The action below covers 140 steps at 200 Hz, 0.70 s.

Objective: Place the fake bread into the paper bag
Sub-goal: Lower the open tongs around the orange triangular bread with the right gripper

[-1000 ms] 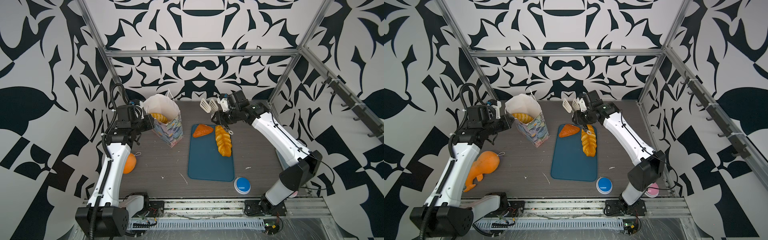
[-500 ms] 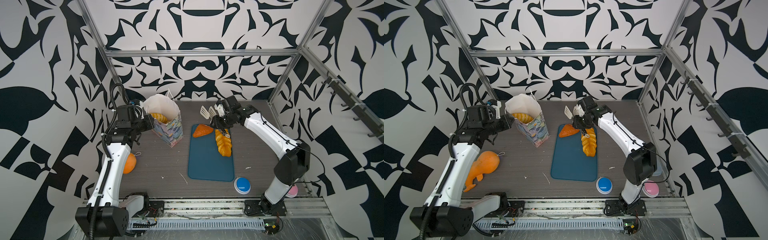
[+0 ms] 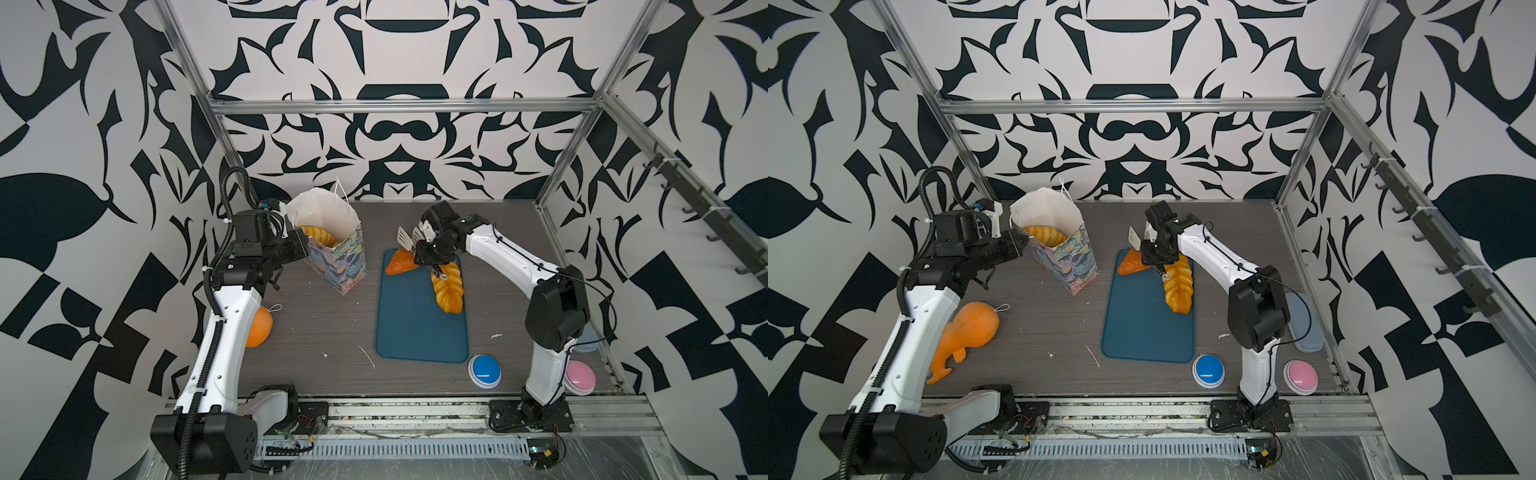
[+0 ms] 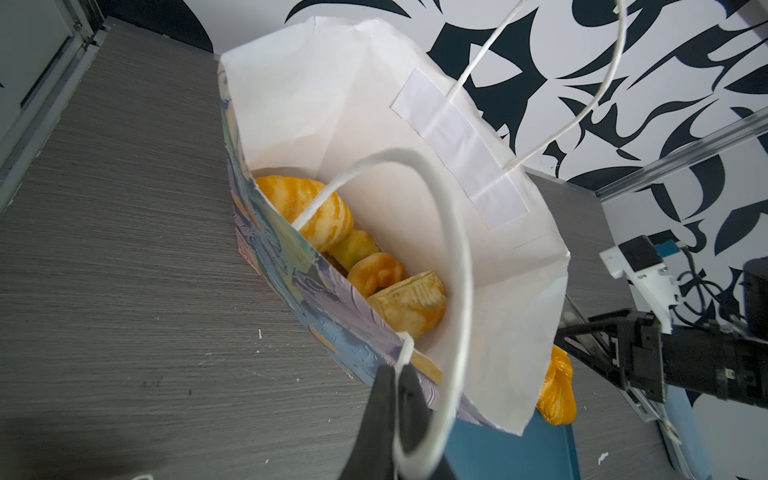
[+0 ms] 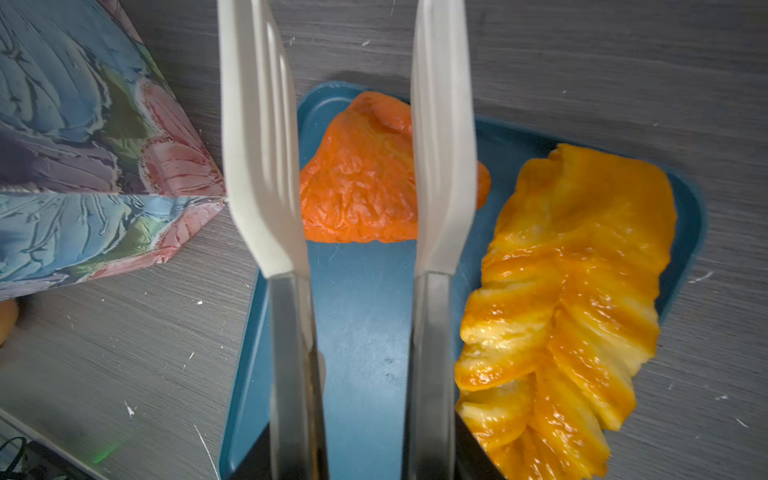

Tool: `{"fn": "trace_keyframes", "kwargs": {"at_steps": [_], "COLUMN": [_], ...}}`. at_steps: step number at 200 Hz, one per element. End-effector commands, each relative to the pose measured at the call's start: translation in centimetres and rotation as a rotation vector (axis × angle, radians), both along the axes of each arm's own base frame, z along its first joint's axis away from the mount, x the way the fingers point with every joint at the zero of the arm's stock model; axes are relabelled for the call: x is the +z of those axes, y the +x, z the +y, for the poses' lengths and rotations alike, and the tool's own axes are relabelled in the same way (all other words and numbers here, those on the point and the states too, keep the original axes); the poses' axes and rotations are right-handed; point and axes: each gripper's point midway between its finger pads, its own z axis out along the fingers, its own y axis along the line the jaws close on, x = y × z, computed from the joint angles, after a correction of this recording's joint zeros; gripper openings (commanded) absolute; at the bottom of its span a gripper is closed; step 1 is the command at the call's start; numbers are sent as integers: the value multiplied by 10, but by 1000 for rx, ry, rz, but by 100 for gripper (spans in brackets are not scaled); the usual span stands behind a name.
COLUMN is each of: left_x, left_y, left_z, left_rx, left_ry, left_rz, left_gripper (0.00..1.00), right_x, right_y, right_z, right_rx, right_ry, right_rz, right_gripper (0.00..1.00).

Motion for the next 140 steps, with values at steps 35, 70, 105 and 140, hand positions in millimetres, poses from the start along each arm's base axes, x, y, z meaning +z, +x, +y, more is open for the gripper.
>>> {"fn": "trace_keyframes", "kwargs": {"at_steps": [35, 70, 105, 140], "left_x": [-6, -6, -6, -7], "left_y": [-1, -1, -1, -1], "left_z": [-1, -1, -1, -1], "left_rx": [-4, -3, -4, -3], "left_ry": [-9, -8, -9, -8], "left_rz": [23, 21, 23, 24], "left_gripper": [0, 0, 0, 0], "right_x": [24, 16, 11, 5], "right_y": [14, 14, 15, 14], "right_z": [14, 17, 17, 19], "right_rx": [12, 23, 25, 37], "right_ry": [-18, -52, -84, -90], "right_rz": [-103, -100, -101, -89], "right_gripper": [46, 46, 46, 45]}}
